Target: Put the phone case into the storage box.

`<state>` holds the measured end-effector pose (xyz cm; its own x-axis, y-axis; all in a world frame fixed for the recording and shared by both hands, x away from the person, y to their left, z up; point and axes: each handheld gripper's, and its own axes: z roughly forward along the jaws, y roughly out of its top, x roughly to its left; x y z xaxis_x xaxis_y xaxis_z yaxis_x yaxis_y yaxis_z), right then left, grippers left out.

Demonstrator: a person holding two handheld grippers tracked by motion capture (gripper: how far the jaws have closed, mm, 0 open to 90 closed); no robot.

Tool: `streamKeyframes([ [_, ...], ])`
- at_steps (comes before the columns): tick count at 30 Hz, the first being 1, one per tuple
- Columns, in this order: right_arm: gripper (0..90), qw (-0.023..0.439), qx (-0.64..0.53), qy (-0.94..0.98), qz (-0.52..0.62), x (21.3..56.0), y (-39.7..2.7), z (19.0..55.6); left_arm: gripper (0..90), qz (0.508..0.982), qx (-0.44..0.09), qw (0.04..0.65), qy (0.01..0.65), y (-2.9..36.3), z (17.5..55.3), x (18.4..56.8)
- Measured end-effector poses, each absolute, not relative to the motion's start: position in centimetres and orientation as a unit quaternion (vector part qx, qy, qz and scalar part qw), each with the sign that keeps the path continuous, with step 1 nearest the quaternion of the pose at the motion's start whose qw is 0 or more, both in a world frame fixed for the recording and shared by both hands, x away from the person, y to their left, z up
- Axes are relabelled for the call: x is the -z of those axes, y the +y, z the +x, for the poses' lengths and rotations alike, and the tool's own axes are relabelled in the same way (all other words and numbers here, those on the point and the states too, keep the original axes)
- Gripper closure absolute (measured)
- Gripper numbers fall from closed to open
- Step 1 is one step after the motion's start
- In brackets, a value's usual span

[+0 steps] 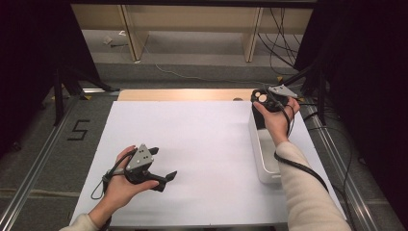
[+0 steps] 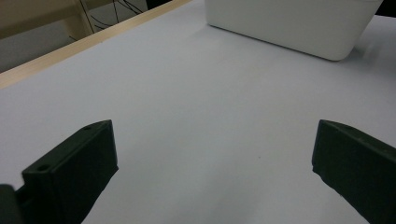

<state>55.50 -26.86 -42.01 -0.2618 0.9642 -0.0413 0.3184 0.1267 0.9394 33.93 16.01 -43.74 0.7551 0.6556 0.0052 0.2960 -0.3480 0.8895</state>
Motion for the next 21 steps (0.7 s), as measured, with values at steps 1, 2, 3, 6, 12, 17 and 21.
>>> streamKeyframes([
  [1,14.0,0.362,-0.447,0.656,0.489,42.05,-26.89,55.55,0.0,0.8,-0.185,0.487,0.297,16.02,33.94,43.74],
  [2,13.9,0.361,-0.446,0.656,0.491,42.09,-26.93,55.59,0.0,0.8,-0.184,0.487,0.297,16.02,33.94,43.75],
  [3,13.9,0.361,-0.446,0.655,0.491,42.13,-26.97,55.62,0.0,0.8,-0.185,0.487,0.297,16.02,33.94,43.74],
  [6,13.7,0.361,-0.444,0.656,0.493,42.18,-27.06,55.67,0.0,0.8,-0.184,0.488,0.297,16.02,33.94,43.76],
  [12,11.7,0.36,-0.44,0.661,0.491,42.22,-27.03,55.77,0.0,0.801,-0.184,0.487,0.297,15.98,33.95,43.77],
  [17,6.6,0.358,-0.432,0.667,0.49,42.49,-26.92,55.9,0.0,0.8,-0.184,0.487,0.297,16.02,33.95,43.76],
  [21,2.8,0.356,-0.431,0.671,0.488,42.62,-26.85,55.96,0.0,0.8,-0.185,0.487,0.297,16.03,33.96,43.75],
])
